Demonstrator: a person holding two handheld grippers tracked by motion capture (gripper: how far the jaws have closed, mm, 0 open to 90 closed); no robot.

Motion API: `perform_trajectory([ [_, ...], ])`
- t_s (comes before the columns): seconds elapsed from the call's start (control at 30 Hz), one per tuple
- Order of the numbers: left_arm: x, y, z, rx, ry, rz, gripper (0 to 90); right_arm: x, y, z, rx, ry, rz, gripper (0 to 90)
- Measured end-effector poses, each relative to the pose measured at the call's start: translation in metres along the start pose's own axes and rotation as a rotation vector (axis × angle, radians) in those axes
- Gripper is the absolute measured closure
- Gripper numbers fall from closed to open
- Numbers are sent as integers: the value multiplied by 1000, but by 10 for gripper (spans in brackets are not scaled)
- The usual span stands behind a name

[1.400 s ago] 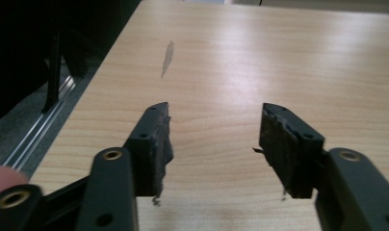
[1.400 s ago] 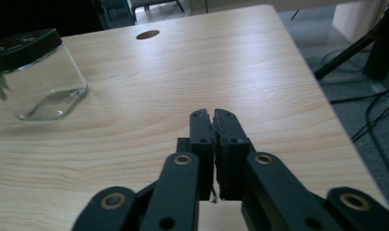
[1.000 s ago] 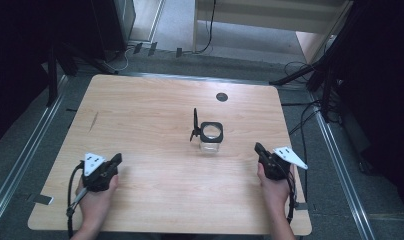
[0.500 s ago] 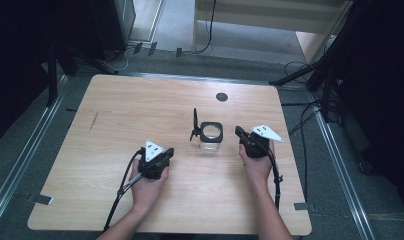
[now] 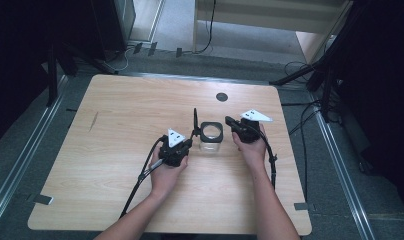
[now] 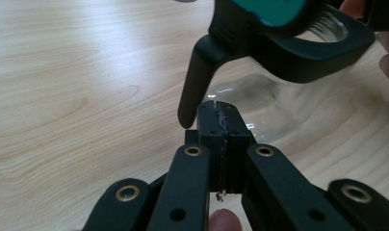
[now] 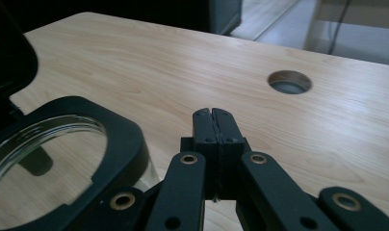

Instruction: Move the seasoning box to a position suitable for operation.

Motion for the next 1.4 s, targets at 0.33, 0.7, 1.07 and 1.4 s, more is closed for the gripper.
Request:
perform_trajectory([
  [0.33,-18,-20,17,9,20,-9,900,3,5,13,-105,-41,-7,900],
  [0.7,-4,17,18,-15,115,-54,884,19,25,41,-69,-22,-1,900],
  [1.07,-2,24,-1,28,77,-65,871,25,41,71,-48,-49,-37,900],
  [1.4,1,50,38,-23,111,-111,670,17,43,69,34,-28,-65,900],
])
Point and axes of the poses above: each handheld gripper's, and its own axes: y roughly backward along the jaws, x roughly out of its underside, z roughly to its left, the point moved 7 cm from there along -y, roughly forward along the jaws, and after that the axes turned 10 degrees about -z, right-handed, at the moved point
